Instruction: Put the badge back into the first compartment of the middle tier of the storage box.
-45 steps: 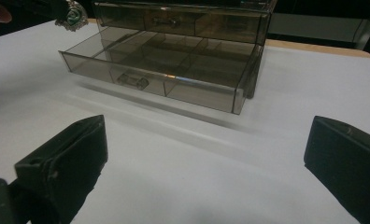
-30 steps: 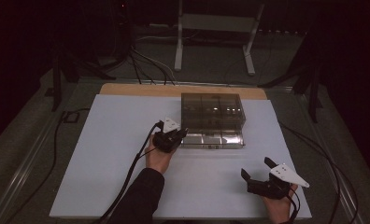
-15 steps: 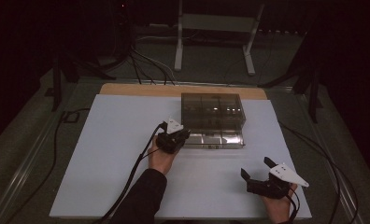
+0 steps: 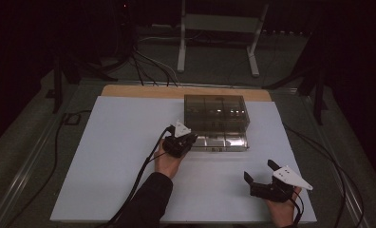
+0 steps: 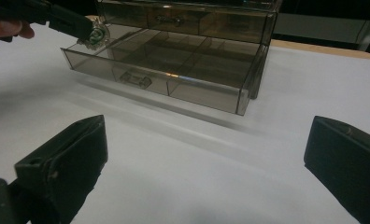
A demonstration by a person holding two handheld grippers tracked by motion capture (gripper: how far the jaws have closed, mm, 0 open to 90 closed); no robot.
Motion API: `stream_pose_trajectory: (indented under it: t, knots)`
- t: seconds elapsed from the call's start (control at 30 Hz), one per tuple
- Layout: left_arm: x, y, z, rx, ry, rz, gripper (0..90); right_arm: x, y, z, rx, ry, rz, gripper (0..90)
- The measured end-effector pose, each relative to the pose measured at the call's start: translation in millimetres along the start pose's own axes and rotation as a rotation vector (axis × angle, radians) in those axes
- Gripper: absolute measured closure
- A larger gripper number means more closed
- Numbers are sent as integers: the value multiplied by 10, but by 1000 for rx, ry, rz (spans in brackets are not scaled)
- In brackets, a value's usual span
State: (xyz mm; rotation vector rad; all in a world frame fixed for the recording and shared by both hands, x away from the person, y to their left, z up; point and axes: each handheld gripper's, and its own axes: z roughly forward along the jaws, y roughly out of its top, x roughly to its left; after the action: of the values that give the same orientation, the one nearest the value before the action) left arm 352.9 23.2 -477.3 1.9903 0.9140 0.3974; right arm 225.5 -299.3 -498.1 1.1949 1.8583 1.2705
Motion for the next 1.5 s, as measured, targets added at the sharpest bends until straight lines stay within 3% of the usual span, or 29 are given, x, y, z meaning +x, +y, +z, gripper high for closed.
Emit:
stream_pose_trajectory:
  t: [0.43,0.57,0.9,1.07,1.1,1.13,1.23,1.27,1.33,1.37,1.4,1.5]
  knots:
    - [-32,-39,115,31,-1,-12,887,1,-1,-1,1,1,-1,0]
    - [-24,-37,118,36,17,-7,880,3,-1,1,2,1,-4,0]
    - [-25,-30,97,19,44,4,659,4,-2,-2,2,0,-3,0]
    - [-18,-10,70,-7,63,-8,451,2,-2,-3,1,0,-1,0]
    - [-21,4,55,-21,82,-15,451,2,-2,-3,2,1,-2,0]
    - [-17,10,47,-21,89,-14,349,3,-2,-2,1,0,-2,0]
    - [-11,21,32,-31,111,-21,210,2,-2,-3,1,0,-2,0]
    - [10,33,6,-37,114,-33,210,2,-2,-2,1,0,-2,0]
    - [20,39,-6,-43,118,-36,80,3,-2,-2,2,1,-2,0]
    - [45,49,-29,-46,112,-43,80,4,-2,-3,2,0,-2,0]
    - [56,52,-43,-48,109,-48,10,3,-2,-3,2,1,-2,0]
    - [92,66,-94,-61,116,-51,3,1,-3,-3,1,1,-1,0]
